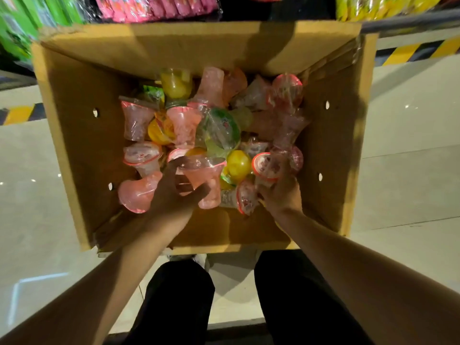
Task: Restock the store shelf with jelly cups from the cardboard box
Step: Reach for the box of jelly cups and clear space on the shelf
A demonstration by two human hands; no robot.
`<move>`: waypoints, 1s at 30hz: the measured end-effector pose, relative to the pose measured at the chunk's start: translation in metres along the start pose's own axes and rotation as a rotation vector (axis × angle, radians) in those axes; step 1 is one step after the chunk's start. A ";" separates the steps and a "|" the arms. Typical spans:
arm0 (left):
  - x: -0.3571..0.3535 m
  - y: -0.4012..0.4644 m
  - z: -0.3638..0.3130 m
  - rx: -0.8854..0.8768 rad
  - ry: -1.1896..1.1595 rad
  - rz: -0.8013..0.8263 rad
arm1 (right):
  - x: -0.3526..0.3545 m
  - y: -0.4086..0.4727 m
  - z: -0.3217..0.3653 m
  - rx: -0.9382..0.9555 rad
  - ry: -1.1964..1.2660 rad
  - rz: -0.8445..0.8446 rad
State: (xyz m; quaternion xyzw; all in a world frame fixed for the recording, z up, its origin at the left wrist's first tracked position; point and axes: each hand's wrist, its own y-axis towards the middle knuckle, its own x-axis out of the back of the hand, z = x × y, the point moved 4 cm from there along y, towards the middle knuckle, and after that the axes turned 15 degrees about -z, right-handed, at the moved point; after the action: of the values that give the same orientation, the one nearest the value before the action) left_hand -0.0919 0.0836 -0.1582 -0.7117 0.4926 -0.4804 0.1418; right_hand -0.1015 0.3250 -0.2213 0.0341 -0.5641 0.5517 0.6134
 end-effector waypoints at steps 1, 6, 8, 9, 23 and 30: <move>0.000 0.002 0.005 -0.011 0.003 0.011 | -0.004 0.002 -0.001 -0.008 0.033 -0.055; 0.002 -0.004 0.011 -0.050 -0.011 0.050 | 0.010 -0.003 -0.007 0.089 0.063 -0.118; 0.011 -0.014 0.002 -0.051 -0.032 0.047 | 0.031 -0.010 -0.001 0.115 0.108 -0.118; 0.018 -0.021 -0.004 -0.044 -0.033 0.049 | 0.046 -0.017 0.006 0.137 0.133 -0.125; 0.232 -0.240 -0.281 -0.286 -0.293 0.108 | 0.387 -0.204 0.228 0.371 0.587 0.077; 0.352 -0.382 -0.409 -0.576 -0.380 -0.051 | 0.570 -0.308 0.329 0.573 0.725 0.157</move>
State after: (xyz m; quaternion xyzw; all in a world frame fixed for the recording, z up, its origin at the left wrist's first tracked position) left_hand -0.1941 0.0807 0.4953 -0.8113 0.5549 -0.1837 0.0122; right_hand -0.2363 0.3507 0.4919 -0.0358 -0.1393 0.7062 0.6933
